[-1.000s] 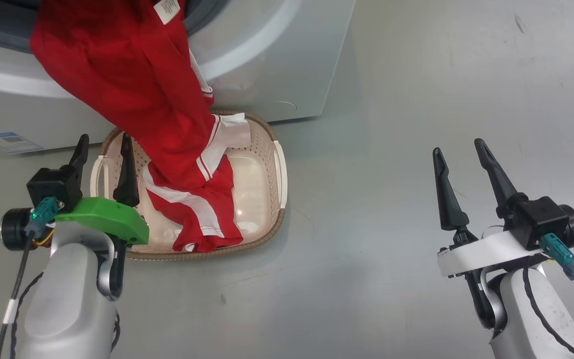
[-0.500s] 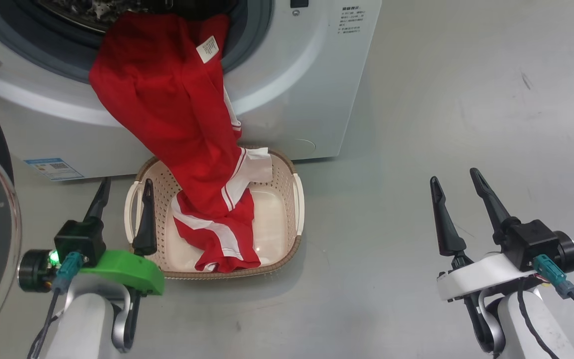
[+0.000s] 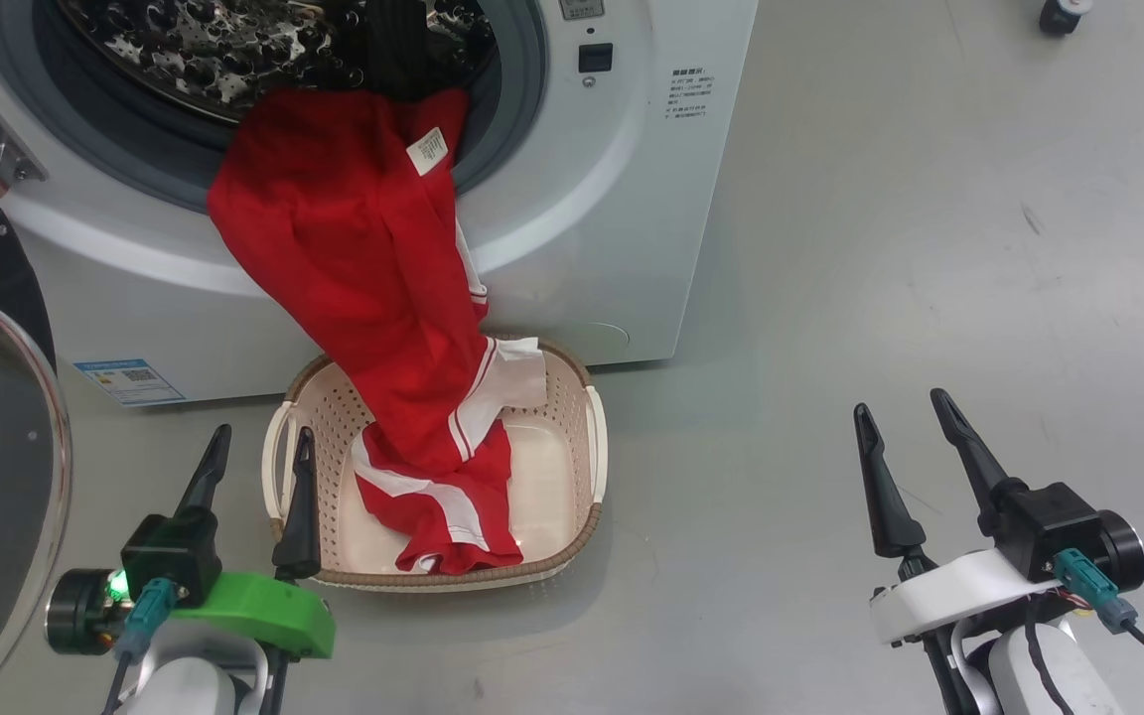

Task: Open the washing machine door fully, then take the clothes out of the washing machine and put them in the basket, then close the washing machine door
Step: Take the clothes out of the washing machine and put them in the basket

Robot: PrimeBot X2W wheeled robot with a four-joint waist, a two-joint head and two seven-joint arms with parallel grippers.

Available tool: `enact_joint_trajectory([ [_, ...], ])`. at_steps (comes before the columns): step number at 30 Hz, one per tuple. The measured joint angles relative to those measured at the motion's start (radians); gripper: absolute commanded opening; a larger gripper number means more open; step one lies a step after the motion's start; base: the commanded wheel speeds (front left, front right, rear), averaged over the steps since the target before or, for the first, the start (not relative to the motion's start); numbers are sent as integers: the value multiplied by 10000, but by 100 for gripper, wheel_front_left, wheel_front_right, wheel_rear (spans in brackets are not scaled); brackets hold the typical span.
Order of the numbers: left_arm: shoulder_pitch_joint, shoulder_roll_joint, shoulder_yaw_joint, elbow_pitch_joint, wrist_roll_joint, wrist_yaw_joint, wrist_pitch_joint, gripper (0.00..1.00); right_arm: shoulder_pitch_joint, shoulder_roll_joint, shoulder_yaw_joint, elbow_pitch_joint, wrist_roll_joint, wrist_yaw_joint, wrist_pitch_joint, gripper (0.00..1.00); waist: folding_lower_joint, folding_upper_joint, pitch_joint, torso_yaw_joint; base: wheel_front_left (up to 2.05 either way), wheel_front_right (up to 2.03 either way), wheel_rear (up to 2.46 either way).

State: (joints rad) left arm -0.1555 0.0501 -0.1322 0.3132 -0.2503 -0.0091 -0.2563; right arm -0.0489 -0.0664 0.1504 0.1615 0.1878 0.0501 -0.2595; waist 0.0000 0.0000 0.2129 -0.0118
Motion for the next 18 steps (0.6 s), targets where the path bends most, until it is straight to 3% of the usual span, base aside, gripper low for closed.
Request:
enact_joint_trajectory([
  [18, 565, 0, -44, -825, 2, 221, 0, 100, 77, 35, 100, -161, 2, 0, 0, 100, 0, 0, 48, -36, 0, 0, 0],
])
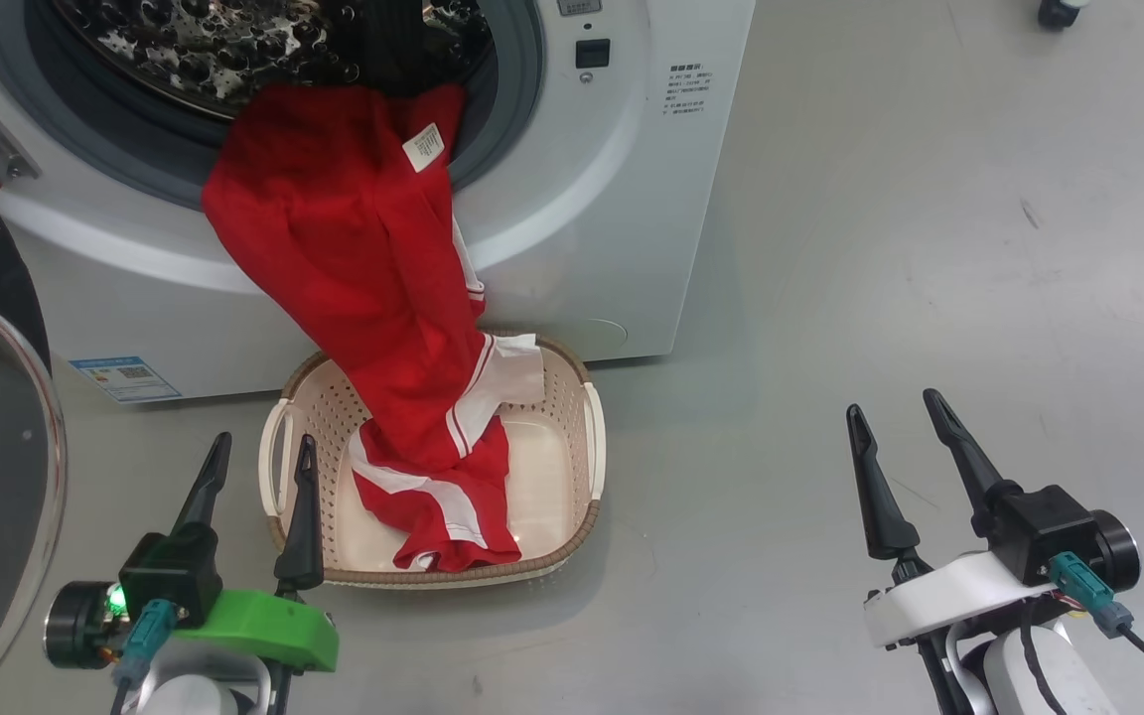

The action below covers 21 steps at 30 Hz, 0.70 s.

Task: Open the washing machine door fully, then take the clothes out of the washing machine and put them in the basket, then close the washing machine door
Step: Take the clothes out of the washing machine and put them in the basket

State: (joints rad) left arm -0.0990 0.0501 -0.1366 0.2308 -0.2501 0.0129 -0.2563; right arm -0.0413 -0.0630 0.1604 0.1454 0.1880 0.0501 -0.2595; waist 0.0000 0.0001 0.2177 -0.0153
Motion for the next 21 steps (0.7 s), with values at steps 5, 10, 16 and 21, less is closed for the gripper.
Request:
enact_joint_trajectory([
  [5, 6, -2, 13, -96, -4, 10, 0, 100, -1, 0, 42, -100, 0, 0, 0, 100, 0, 0, 140, -39, 0, 0, 0],
  [10, -41, -4, 13, -19, -48, 8, 42, 100, -18, 10, 140, -219, 0, 2, 0, 100, 0, 0, 368, -140, 0, 0, 0],
  [16, -639, -13, 4, 489, -337, -12, 502, 100, -174, 15, 236, -416, 0, 4, 0, 100, 0, 0, 819, -333, 0, 0, 0],
  [21, -1469, -33, -12, 894, -458, -102, 917, 100, -380, 31, 336, -527, 27, 8, 0, 100, 0, 0, 1309, -552, 0, 0, 0],
])
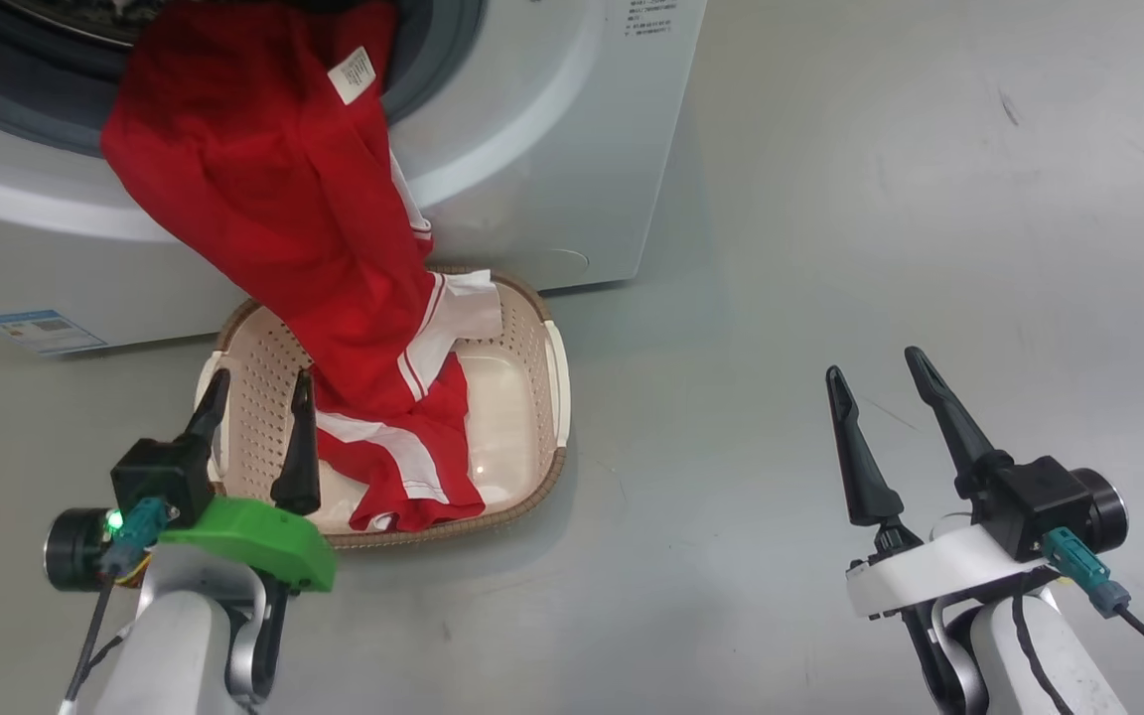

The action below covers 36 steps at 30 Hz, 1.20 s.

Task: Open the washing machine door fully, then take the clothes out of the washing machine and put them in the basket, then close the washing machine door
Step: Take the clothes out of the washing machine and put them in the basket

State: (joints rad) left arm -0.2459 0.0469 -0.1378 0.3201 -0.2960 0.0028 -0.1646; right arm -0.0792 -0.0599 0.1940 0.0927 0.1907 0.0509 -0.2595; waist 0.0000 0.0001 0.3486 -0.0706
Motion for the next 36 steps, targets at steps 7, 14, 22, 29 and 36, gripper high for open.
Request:
enact_joint_trajectory([
  [7, -1263, -17, 77, 698, -355, -86, 646, 100, -449, 12, 52, -224, 31, 8, 0, 100, 0, 0, 823, -359, 0, 0, 0],
  [14, -2423, 79, 186, 1267, -430, -182, 1206, 100, -909, 40, 174, -334, 150, 94, 0, 100, 0, 0, 1594, -693, 0, 0, 0],
  [22, -3782, 663, 642, 2023, -543, -184, 1946, 100, -1473, 81, 357, -378, 489, 94, 0, 100, 0, 0, 2506, -1255, 0, 0, 0],
  [29, -4733, 1160, 1101, 2759, -840, -184, 2537, 100, -1812, 117, 474, -357, 732, 94, 0, 100, 0, 0, 3089, -1832, 0, 0, 0],
  [36, -5609, 1369, 1390, 3428, -1147, -245, 2901, 100, -1927, 127, 594, -318, 1172, 56, 0, 100, 0, 0, 3441, -2287, 0, 0, 0],
])
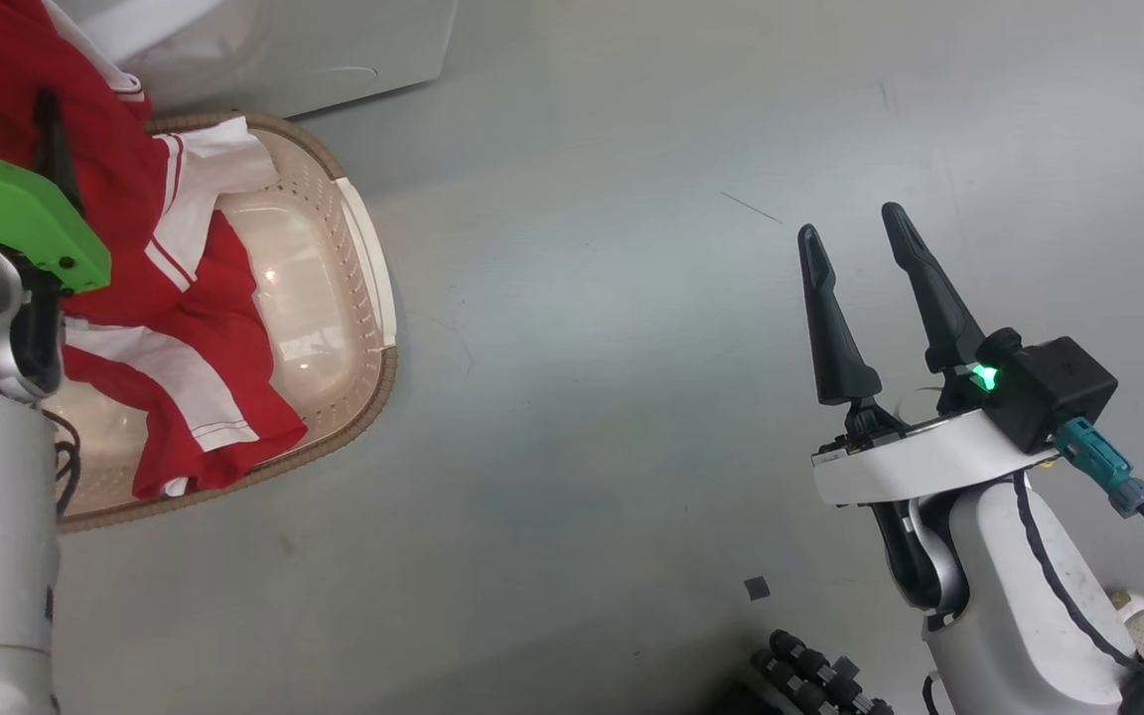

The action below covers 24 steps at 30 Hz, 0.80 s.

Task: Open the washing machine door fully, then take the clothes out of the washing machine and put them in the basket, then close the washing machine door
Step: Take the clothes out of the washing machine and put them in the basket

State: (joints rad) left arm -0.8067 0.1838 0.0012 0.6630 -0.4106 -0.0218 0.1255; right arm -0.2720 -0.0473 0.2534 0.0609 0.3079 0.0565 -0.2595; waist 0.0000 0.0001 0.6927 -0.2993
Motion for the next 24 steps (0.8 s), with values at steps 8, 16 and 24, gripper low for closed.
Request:
enact_joint_trajectory([
  [8, -676, 408, 270, 552, 6, 81, 224, 100, -81, 8, 194, 58, 176, -84, 0, 100, 0, 0, 68, -153, 0, 0, 0],
  [16, -1032, 495, 261, 949, 13, 92, 138, 80, -111, 13, 280, 104, 276, -244, 0, 100, 0, 0, 39, -200, 0, 0, 0],
  [24, -1112, 374, 245, 1373, -8, 86, -88, 0, -162, 13, 309, 127, 276, -307, 0, 100, 0, 0, 9, -147, 0, 0, 0],
])
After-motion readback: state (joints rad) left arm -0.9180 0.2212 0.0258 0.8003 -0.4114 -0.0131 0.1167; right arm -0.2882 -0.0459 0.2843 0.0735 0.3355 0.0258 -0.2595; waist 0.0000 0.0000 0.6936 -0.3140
